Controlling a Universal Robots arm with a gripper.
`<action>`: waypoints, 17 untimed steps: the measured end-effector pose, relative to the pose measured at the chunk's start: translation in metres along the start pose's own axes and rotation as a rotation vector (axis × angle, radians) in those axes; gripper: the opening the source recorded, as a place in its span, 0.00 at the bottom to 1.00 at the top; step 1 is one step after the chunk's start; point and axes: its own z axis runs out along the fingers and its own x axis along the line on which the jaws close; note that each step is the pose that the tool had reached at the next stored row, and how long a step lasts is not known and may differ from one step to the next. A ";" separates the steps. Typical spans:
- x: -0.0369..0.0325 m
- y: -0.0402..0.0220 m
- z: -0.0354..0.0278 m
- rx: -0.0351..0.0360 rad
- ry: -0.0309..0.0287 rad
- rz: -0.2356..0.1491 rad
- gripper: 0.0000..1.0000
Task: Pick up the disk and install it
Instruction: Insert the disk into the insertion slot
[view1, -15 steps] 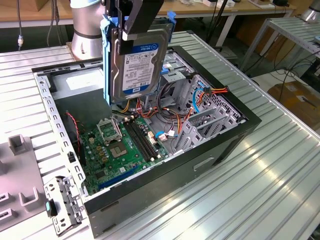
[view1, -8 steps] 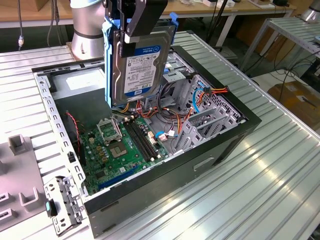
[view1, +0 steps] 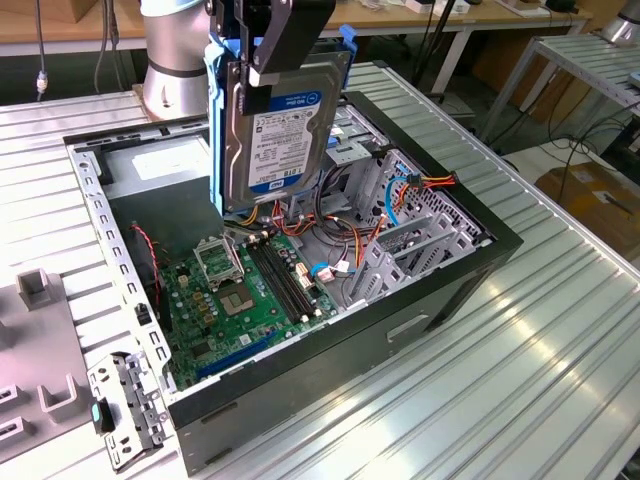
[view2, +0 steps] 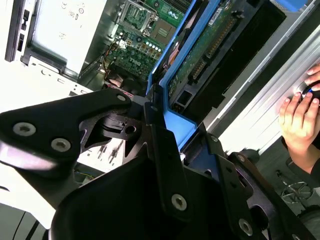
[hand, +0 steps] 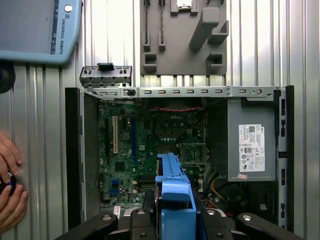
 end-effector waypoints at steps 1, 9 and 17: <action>0.0005 -0.0001 0.0000 0.0000 0.0001 0.000 0.37; 0.0184 -0.0006 0.0002 0.0000 0.0001 0.000 0.37; 0.0236 -0.0239 0.0004 0.0000 0.0001 0.000 0.37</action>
